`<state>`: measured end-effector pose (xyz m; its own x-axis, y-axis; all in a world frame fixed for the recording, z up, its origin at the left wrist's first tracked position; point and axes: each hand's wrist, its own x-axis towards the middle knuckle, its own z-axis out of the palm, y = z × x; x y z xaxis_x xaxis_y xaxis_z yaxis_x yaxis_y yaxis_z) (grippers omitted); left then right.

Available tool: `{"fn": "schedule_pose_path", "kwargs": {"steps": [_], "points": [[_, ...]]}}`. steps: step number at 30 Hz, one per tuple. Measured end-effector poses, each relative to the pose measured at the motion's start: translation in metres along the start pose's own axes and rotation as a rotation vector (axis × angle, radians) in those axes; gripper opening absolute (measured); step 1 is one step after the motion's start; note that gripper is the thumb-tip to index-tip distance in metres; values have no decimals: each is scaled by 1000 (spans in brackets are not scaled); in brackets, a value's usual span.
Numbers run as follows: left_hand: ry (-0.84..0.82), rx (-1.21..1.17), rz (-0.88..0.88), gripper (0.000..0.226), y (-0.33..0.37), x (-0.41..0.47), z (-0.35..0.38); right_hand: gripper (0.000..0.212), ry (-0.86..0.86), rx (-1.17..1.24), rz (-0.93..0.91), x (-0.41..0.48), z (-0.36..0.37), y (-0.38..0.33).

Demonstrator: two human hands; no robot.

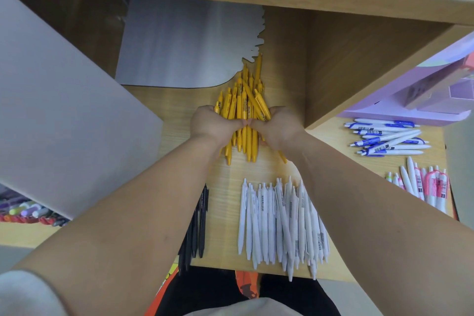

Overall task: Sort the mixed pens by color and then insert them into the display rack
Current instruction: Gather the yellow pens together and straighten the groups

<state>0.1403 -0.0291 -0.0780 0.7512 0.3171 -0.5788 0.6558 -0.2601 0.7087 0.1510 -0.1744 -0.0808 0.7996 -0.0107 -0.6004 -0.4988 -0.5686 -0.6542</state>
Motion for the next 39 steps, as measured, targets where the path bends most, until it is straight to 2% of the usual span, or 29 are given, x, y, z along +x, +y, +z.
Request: {"fn": "schedule_pose_path", "kwargs": {"steps": [6,12,15,18,22,28,31,35,39], "points": [[61,92,12,14,3,1,3,21,32,128,16,-6,0,2],[87,135,9,19,3,-3,1,22,-12,195,18,-12,-10,7],[106,111,-15,15,2,-3,-7,25,-21,221,37,-15,-12,9],[90,-24,-47,20,0,-7,-15,26,-56,254,49,-20,-15,11],[37,-257,-111,9,0,-19,-26,27,-77,296,46,-30,-23,12],[-229,-629,-201,16,8,-63,-37,17,-128,423,0,-71,-43,5],[-294,-733,-239,17,11,-97,-42,14,-190,529,-22,-103,-57,0],[-298,-798,-263,17,11,-150,-49,19,-312,683,-34,-147,-70,1],[-216,-809,-208,15,0,-200,-62,22,-419,691,-79,-183,-71,13]]}}
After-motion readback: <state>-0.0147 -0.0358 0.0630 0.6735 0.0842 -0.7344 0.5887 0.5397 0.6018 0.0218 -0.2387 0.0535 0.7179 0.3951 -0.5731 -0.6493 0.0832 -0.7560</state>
